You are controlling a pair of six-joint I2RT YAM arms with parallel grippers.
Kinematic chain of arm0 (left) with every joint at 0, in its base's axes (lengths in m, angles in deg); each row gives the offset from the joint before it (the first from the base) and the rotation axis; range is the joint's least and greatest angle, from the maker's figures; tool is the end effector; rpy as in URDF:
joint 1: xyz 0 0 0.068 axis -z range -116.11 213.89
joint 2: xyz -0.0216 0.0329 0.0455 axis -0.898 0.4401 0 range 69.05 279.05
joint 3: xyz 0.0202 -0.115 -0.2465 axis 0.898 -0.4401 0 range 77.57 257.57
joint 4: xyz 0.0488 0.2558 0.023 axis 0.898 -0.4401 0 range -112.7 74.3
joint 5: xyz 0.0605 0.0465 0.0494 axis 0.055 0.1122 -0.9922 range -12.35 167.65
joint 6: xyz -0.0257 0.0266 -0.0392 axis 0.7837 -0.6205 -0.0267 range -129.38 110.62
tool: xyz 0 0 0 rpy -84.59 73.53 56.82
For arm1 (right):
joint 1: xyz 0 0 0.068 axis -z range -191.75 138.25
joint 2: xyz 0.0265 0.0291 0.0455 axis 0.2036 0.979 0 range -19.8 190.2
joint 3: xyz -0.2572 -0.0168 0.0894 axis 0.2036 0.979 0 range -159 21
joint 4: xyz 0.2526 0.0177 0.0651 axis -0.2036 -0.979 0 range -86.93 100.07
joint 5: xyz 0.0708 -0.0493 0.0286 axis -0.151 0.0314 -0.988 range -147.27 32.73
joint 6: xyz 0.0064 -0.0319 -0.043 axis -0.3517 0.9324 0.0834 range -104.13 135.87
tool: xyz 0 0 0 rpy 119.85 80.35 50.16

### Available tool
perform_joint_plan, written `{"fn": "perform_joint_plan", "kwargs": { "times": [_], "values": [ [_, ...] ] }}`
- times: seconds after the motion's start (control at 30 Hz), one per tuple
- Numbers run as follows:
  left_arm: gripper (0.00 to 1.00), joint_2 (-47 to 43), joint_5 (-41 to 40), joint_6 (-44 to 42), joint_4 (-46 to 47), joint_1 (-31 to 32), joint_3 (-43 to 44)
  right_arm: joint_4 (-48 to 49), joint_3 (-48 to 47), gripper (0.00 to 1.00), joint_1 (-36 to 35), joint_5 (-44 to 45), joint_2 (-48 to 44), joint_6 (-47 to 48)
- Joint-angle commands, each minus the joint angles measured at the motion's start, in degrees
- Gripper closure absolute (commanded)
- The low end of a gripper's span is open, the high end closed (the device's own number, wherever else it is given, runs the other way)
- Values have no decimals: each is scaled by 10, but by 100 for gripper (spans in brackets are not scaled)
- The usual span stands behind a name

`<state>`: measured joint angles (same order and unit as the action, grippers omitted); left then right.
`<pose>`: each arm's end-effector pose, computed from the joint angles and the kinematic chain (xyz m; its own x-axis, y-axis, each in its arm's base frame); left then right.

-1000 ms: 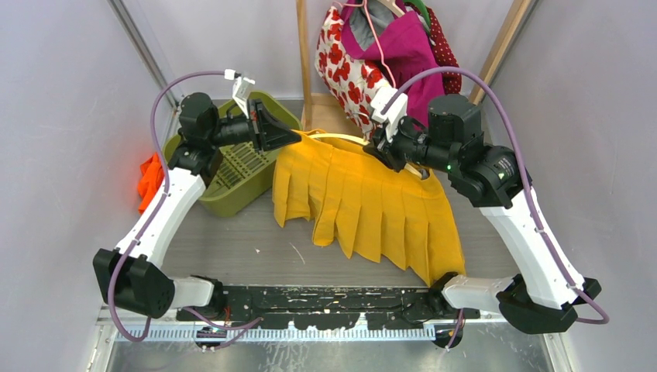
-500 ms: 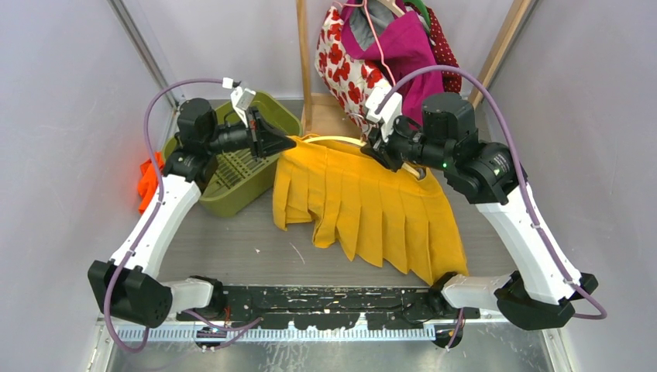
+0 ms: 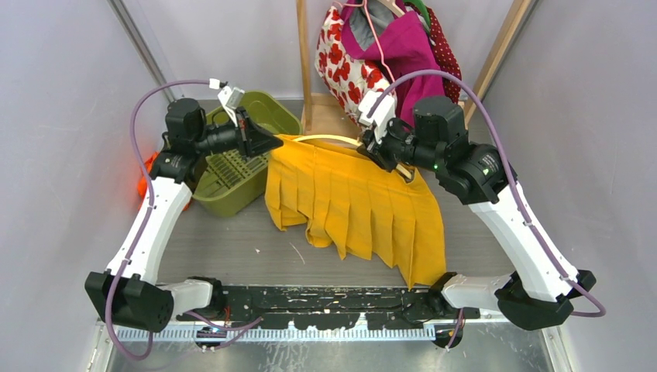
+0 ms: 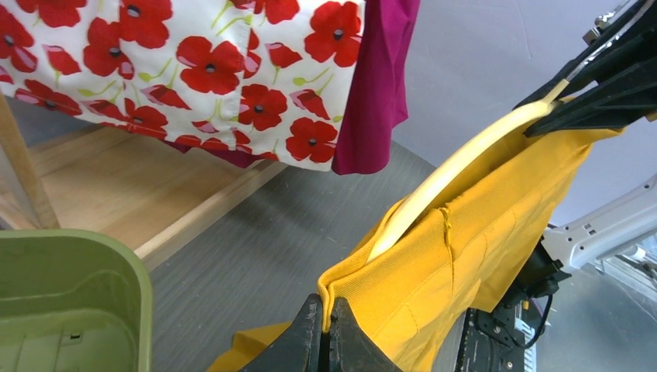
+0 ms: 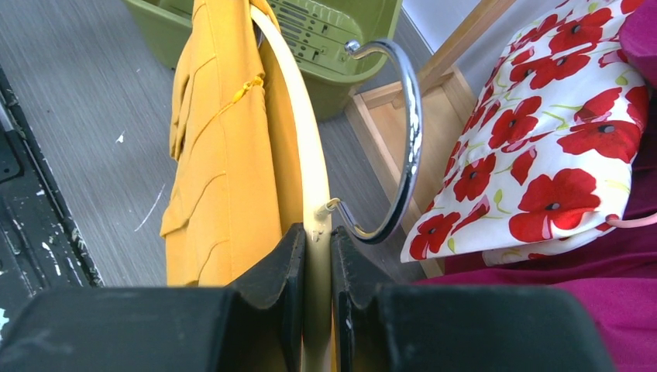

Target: Remove the skirt from the hanger

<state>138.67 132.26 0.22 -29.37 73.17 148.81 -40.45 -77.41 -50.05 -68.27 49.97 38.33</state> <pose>0.2558 -0.0712 0.4080 -0.3501 -0.0407 -0.9358 0.8335 0.4423 -0.3311 0.1654 0.1392 0.4907 0.0152 -0.4659 -0.8847 -0.8023 0.5223 -0.2888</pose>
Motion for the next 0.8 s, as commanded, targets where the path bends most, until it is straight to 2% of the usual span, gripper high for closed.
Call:
{"fn": "perform_joint_plan", "kwargs": {
  "times": [0.0,0.13,0.3,0.5,0.77],
  "values": [
    [100,8,-94,-27,-24,-62,-6,43,-5,100,16,78,-71,23],
    [100,7,-74,13,9,-64,20,35,-4,99,17,28,-67,17],
    [100,0,-76,27,1,-43,71,41,-10,99,17,-15,-28,5],
    [100,6,-106,4,-44,19,121,51,-61,99,17,-66,20,-7],
    [100,61,-158,-46,-113,114,204,-11,-175,99,0,-98,111,-10]
  ]
}}
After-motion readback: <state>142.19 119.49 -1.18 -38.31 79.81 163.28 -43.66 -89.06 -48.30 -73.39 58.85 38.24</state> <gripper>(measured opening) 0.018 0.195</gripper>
